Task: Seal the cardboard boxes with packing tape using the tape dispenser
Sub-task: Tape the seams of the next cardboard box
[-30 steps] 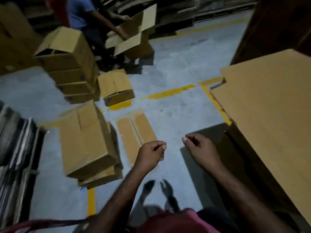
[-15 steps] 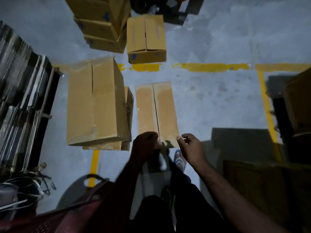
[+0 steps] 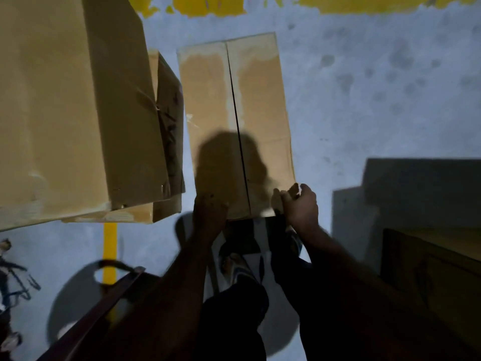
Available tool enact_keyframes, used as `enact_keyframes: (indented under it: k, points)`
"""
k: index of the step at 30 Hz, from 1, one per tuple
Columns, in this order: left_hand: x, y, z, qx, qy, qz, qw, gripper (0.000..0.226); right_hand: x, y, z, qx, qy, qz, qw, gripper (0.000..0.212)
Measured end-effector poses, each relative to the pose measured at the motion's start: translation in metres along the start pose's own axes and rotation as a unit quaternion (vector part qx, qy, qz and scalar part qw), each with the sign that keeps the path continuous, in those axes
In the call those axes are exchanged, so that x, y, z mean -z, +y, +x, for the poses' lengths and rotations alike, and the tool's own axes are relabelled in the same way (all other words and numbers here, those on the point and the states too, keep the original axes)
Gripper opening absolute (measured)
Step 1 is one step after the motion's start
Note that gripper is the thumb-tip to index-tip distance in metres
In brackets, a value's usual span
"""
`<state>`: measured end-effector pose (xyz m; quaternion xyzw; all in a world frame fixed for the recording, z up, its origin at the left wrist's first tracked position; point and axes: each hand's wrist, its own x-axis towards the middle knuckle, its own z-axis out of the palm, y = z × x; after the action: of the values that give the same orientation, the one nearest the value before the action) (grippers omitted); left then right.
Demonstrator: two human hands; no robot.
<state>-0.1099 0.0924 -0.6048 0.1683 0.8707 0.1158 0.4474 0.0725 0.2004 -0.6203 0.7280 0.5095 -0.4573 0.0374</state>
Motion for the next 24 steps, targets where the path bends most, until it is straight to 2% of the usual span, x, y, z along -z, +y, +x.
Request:
enact_keyframes:
  k: [3,5,7,10,14,16,18,21,24]
  points:
    - [-0.029,-0.026,0.024,0.055,0.005,-0.041,0.998,0.085,-0.027,0.022,0.035,-0.042,-0.027,-0.016,0.999,0.073]
    - [-0.036,-0.029,0.028,0.073,0.028,-0.069,0.995,0.088,-0.035,0.022,0.048,-0.067,-0.061,-0.034,0.995,0.068]
    - [-0.035,-0.023,0.029,0.087,0.04,-0.089,0.991,0.086,-0.03,0.015,0.05,-0.074,-0.062,-0.042,0.994,0.063]
    - [-0.009,-0.009,0.013,0.022,0.059,-0.083,0.995,0.082,0.001,-0.004,0.038,-0.011,-0.036,-0.052,0.998,0.057]
    - [0.054,0.036,-0.011,-0.062,0.099,-0.091,0.989,0.08,0.064,-0.065,0.007,0.11,0.032,0.012,0.993,0.073]
    - [0.087,0.067,-0.015,-0.103,0.117,-0.11,0.982,0.084,0.1,-0.106,-0.009,0.167,0.031,0.023,0.985,0.08]
    - [0.123,0.105,-0.036,-0.142,0.12,-0.084,0.979,0.076,0.135,-0.145,-0.025,0.223,0.018,-0.005,0.975,0.084]
    - [0.166,0.151,-0.065,-0.17,0.14,-0.074,0.973,0.06,0.178,-0.184,-0.046,0.262,0.031,-0.025,0.964,0.077]
    - [0.19,0.181,-0.086,-0.181,0.135,-0.104,0.969,0.07,0.208,-0.204,-0.07,0.266,0.056,-0.037,0.962,0.071]
